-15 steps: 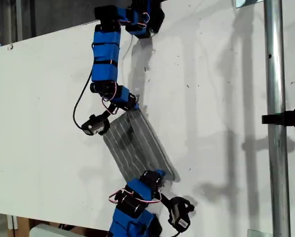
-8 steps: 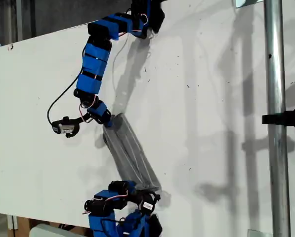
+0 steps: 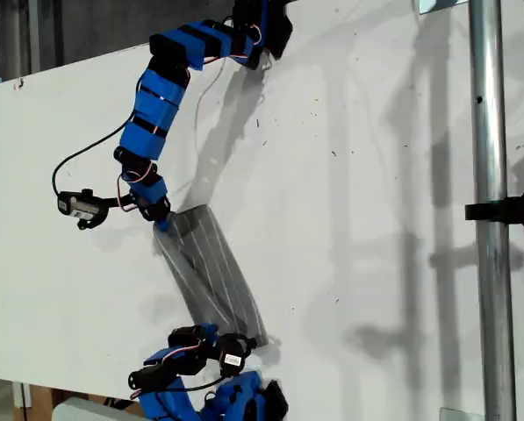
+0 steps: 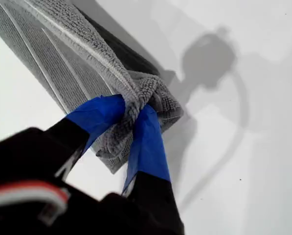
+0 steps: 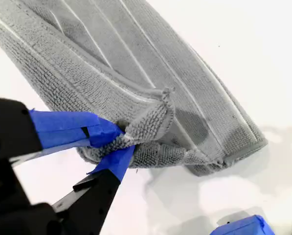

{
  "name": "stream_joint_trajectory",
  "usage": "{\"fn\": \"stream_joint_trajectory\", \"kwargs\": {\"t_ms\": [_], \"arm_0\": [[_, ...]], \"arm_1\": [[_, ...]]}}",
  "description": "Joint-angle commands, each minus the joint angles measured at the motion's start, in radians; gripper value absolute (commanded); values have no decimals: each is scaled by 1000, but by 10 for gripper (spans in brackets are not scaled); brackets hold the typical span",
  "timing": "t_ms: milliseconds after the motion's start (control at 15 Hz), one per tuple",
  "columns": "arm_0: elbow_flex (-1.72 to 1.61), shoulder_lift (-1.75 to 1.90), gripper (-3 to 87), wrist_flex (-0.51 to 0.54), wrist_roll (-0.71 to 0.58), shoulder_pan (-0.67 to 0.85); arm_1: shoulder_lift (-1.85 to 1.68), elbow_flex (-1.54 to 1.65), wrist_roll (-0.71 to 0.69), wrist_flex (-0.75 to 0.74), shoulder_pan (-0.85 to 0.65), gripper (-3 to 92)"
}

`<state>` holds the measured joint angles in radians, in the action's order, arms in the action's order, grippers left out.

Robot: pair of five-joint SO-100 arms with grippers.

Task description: Grasp corners of a towel and fold twice.

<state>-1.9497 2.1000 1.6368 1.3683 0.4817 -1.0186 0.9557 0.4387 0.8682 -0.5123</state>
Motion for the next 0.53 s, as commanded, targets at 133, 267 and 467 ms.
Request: {"fn": "stream_joint_trajectory", "kwargs": {"t_ms": [133, 267, 467], "arm_0": [[-61, 46, -29, -63, 103, -144], [-152, 78, -29, -140, 206, -239], [-302, 81, -29, -265, 331, -351]], "arm_1": [[14, -8, 21, 80, 97, -3], [44, 12, 23, 95, 135, -3], [104, 18, 28, 109, 166, -3]]}}
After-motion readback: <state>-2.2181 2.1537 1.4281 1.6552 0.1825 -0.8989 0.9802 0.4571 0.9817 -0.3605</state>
